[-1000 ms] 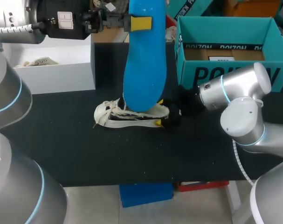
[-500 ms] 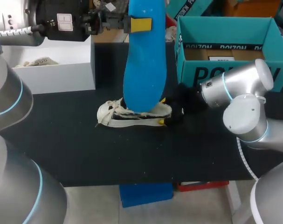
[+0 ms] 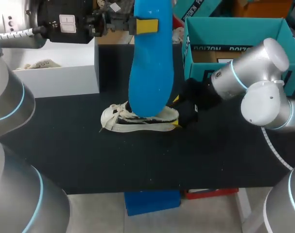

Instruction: Take the shoe out of the shoebox, open the shoe tongue, remove and reinsert the insole, then place the shoe into the shoebox

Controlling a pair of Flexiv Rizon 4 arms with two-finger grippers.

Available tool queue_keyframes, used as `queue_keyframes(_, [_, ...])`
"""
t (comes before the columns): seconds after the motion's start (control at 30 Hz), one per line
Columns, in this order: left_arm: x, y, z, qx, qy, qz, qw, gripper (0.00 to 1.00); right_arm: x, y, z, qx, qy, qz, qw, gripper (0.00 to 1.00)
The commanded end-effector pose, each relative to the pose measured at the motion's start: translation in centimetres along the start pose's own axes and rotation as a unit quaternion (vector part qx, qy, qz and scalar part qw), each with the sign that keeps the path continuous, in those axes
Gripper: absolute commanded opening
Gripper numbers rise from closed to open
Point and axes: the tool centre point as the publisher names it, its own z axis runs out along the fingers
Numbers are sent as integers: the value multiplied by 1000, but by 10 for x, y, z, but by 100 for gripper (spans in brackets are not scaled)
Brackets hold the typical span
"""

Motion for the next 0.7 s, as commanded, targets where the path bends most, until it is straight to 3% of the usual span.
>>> queue_keyframes(0.03, [0,-1,1,-2,-1,-1,1000,0,1,10,-6,124,5,-3,992,100])
queue_keyframes(0.4, [0,-1,1,-2,-1,-1,1000,0,3,24,-4,248,30,-27,968,100])
queue_keyframes(0.7, [0,-1,1,-2,-1,-1,1000,0,6,29,-5,300,23,-34,953,100])
